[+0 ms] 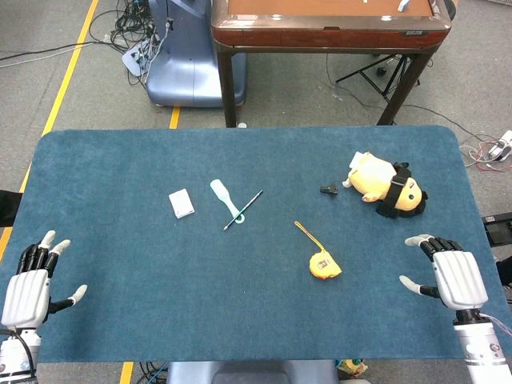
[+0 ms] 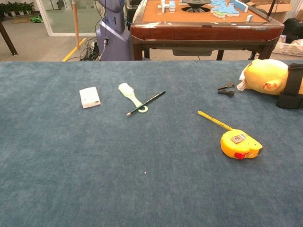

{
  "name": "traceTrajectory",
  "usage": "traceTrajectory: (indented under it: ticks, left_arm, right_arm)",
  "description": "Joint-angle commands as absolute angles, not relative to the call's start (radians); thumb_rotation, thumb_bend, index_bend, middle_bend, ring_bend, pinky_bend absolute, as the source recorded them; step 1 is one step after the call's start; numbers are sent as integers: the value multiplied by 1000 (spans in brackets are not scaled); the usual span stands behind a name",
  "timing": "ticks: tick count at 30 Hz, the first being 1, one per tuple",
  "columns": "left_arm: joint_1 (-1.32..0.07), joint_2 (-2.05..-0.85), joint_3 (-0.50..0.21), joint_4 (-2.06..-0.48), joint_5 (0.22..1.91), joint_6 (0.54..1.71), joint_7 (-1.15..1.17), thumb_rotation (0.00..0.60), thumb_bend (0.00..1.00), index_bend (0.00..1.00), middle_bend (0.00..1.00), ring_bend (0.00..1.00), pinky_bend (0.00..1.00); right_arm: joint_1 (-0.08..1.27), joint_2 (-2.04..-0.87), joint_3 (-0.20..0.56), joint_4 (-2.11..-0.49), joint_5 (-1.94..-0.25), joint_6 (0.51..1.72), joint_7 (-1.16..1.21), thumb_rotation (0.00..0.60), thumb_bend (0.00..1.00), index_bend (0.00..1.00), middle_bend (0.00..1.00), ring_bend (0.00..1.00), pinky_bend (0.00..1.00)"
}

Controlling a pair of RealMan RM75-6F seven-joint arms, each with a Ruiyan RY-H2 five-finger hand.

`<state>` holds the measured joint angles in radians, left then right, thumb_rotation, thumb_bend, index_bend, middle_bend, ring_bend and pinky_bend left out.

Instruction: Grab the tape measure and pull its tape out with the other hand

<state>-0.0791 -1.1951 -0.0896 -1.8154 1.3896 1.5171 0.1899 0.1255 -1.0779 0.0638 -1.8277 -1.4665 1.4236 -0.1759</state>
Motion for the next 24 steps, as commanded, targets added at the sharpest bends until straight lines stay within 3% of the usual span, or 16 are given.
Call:
traceTrajectory:
  ticks: [1,18,24]
  left_arm:
    - [-80,-1194,-90,-1816,1390,1517,191,600,179,163,0,0,16]
    - [-74,-1189,-87,-1831,1397,1527,196,600,178,163,0,0,16]
    - [-69,-1183,-85,-1839,1400,1532,195,600,178,163,0,0,16]
  right_arm:
    - [128,-1078,62,-1826,-1467,1418,-178,600,180,349,364,350,349]
    - [231,-1116,88,-1772,-1419,1275,-319,600,175,350,337,339,347]
    - [305,-1172,95,-1698,-1369,1160,-381,600,83,292,230,204,282]
